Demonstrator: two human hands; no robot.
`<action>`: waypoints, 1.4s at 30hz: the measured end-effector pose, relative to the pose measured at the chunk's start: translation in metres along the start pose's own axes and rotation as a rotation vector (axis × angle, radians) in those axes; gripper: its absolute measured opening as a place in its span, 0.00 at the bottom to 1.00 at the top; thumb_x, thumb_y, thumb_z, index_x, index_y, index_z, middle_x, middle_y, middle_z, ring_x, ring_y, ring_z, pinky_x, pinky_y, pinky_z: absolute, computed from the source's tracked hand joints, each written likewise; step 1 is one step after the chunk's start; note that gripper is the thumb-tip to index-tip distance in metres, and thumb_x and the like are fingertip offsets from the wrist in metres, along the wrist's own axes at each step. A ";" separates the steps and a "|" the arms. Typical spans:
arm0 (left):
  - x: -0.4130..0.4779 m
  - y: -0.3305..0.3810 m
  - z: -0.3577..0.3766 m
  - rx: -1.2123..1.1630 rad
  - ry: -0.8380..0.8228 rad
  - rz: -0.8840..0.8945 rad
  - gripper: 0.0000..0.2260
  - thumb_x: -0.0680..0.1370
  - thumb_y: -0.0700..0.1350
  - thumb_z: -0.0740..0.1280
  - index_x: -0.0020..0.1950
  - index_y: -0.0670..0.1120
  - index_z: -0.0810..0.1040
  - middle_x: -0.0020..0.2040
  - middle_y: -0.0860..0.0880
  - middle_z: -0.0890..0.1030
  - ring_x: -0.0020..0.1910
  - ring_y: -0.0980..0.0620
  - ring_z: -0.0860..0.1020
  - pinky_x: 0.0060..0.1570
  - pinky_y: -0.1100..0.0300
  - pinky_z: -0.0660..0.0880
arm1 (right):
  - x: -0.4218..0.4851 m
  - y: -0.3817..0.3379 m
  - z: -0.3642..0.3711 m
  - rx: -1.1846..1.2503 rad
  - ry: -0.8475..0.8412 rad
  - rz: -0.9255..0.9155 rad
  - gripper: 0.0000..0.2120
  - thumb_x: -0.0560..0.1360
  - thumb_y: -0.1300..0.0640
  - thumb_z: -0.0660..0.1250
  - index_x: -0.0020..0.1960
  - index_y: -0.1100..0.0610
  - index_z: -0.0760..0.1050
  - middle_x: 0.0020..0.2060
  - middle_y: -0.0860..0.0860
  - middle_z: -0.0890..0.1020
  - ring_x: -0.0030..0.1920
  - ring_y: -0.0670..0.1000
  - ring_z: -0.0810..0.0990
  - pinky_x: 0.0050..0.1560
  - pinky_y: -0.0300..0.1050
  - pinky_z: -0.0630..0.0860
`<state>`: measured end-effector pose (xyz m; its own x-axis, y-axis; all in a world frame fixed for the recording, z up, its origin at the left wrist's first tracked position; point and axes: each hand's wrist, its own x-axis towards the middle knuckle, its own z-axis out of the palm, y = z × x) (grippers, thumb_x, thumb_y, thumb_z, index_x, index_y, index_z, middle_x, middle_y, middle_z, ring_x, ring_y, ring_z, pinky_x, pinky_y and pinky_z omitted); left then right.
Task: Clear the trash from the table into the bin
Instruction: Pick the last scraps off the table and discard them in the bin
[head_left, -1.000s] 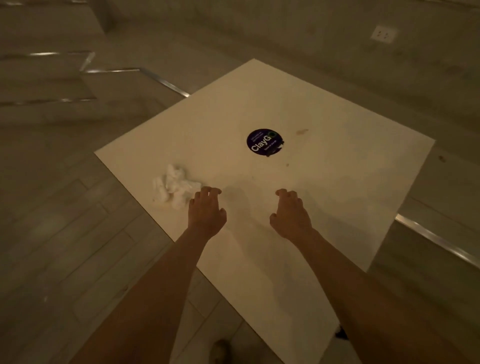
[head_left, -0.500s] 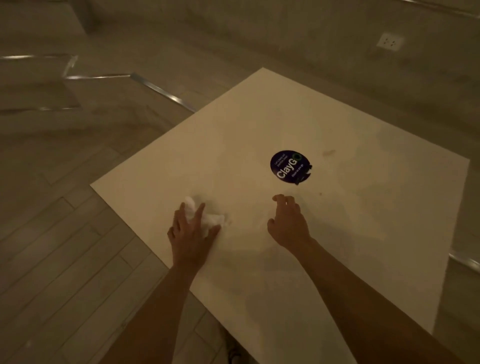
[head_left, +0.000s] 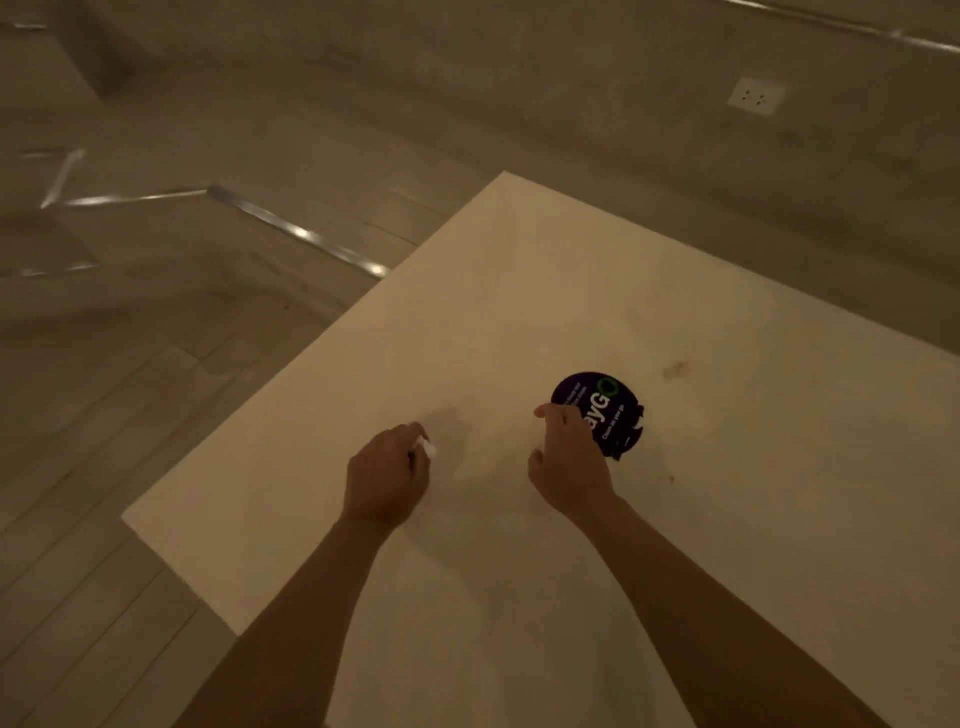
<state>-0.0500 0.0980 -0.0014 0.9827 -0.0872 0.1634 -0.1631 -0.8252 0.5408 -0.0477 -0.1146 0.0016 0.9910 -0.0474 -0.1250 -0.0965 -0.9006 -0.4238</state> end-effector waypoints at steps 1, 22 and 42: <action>0.008 0.000 -0.001 0.001 0.002 0.002 0.18 0.71 0.53 0.48 0.38 0.46 0.75 0.36 0.47 0.81 0.39 0.43 0.79 0.36 0.55 0.73 | 0.002 -0.001 0.000 -0.001 0.000 0.011 0.21 0.72 0.65 0.60 0.65 0.58 0.65 0.63 0.56 0.69 0.60 0.57 0.72 0.53 0.52 0.77; 0.131 0.049 0.061 0.006 -0.119 0.362 0.21 0.74 0.60 0.59 0.28 0.49 0.61 0.23 0.51 0.67 0.22 0.49 0.68 0.26 0.64 0.62 | 0.068 0.118 -0.064 0.121 0.128 0.417 0.25 0.80 0.61 0.55 0.76 0.54 0.55 0.76 0.57 0.53 0.75 0.60 0.54 0.74 0.54 0.56; 0.107 0.102 0.093 -0.086 -0.283 0.436 0.12 0.77 0.54 0.64 0.40 0.47 0.73 0.31 0.47 0.79 0.29 0.46 0.75 0.29 0.62 0.67 | -0.005 0.152 -0.068 0.173 0.353 0.445 0.14 0.75 0.69 0.58 0.51 0.60 0.81 0.48 0.60 0.79 0.48 0.58 0.78 0.50 0.47 0.73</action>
<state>0.0463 -0.0475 -0.0051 0.8054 -0.5693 0.1651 -0.5568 -0.6311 0.5401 -0.0611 -0.2802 -0.0015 0.8200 -0.5715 -0.0308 -0.4937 -0.6791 -0.5431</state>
